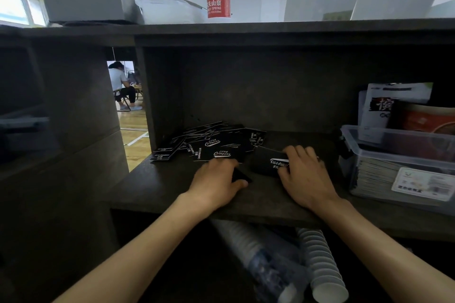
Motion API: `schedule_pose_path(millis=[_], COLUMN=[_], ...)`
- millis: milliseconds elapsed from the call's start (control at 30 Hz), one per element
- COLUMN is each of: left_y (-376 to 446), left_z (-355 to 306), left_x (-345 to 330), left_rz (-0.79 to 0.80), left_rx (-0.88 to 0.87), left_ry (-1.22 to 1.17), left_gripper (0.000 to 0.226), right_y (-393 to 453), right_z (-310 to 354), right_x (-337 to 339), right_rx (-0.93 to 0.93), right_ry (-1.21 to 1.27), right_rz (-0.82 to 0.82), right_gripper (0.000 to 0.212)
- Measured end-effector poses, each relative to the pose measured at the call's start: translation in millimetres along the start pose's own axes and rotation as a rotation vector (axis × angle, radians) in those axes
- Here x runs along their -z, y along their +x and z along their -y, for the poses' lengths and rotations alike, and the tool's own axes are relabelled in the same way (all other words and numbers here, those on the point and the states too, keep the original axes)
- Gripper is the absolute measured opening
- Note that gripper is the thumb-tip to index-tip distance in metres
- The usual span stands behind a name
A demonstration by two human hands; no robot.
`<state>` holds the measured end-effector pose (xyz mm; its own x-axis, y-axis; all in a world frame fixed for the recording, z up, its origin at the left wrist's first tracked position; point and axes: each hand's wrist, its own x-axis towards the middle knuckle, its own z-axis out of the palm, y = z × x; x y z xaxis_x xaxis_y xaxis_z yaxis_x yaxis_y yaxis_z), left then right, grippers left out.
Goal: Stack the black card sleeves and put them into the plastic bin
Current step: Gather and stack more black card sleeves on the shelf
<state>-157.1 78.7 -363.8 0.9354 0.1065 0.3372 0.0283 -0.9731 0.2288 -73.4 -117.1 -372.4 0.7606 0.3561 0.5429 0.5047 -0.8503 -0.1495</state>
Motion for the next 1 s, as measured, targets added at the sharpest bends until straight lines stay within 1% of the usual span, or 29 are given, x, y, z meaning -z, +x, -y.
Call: schedule_pose_path(millis=[100,167,233,267,333,367,400,433,500,533,567,667,733,833,900,967,1000], left_y=[-9.9,-24.3,-43.3,-52.7,-67.1,-70.8,-71.2,-68.2,-54.9,-44.7,-33.2,-0.8,14.0,23.4,26.3,32.4,36.2], left_z=[-2.4,-0.3,4.6,7.3,8.9,8.1,7.6,8.7,12.8,13.7,13.8,10.9,4.8,-12.9,-18.9,-11.6,-4.6], left_x=[8.3,13.9,19.5,22.5,28.6,32.5,36.5,40.6,49.5,52.5,52.4,31.2,10.4,-18.7,-25.9,-23.4,-20.5], left_rz=[0.070,0.114,0.138,0.143,0.138,0.111,0.042,-0.081,-0.410,-0.522,-0.567,-0.505,-0.447,-0.328,-0.299,-0.266,-0.218], left_rx=[-0.104,-0.215,-0.292,-0.328,-0.416,-0.461,-0.491,-0.485,-0.361,-0.272,-0.192,-0.009,0.051,0.005,-0.020,0.017,0.046], left_ry=[0.098,0.132,0.071,0.028,-0.025,-0.072,-0.160,-0.287,-0.509,-0.560,-0.577,-0.529,-0.454,-0.284,-0.217,-0.225,-0.195], left_gripper=[0.040,0.046,0.056,0.056,0.047,0.037,0.026,0.019,0.012,0.010,0.009,0.008,0.008,0.013,0.019,0.022,0.025], right_y=[-1.1,-1.6,-1.7,-1.8,-1.9,-1.9,-1.8,-1.7,-1.7,-1.6,-1.2,-0.6,-0.4,-0.7,0.0,0.6,0.7], right_z=[0.3,0.1,0.7,1.0,1.6,1.8,1.7,1.1,-0.1,-0.8,-1.2,-1.6,-1.2,-1.3,-1.9,-2.4,-2.6], right_x=[0.7,1.0,1.2,1.3,2.0,2.3,2.3,2.2,1.1,0.7,1.0,4.2,4.5,1.0,-1.9,-4.0,-4.5], right_rx=[0.003,-0.002,-0.005,-0.005,-0.005,-0.005,-0.005,-0.005,-0.001,0.003,0.007,0.003,-0.005,0.005,0.005,0.008,0.012], right_ry=[0.003,0.006,0.003,0.002,-0.001,-0.003,-0.005,-0.005,0.002,0.007,0.018,0.105,0.136,0.062,0.013,-0.033,-0.052], right_rz=[0.002,0.002,0.006,0.008,0.009,0.009,0.007,0.006,0.000,-0.003,-0.002,-0.001,-0.018,-0.032,-0.034,-0.032,-0.031], right_gripper=[0.034,0.034,0.034,0.034,0.033,0.033,0.033,0.032,0.030,0.029,0.028,0.038,0.043,0.040,0.037,0.035,0.035])
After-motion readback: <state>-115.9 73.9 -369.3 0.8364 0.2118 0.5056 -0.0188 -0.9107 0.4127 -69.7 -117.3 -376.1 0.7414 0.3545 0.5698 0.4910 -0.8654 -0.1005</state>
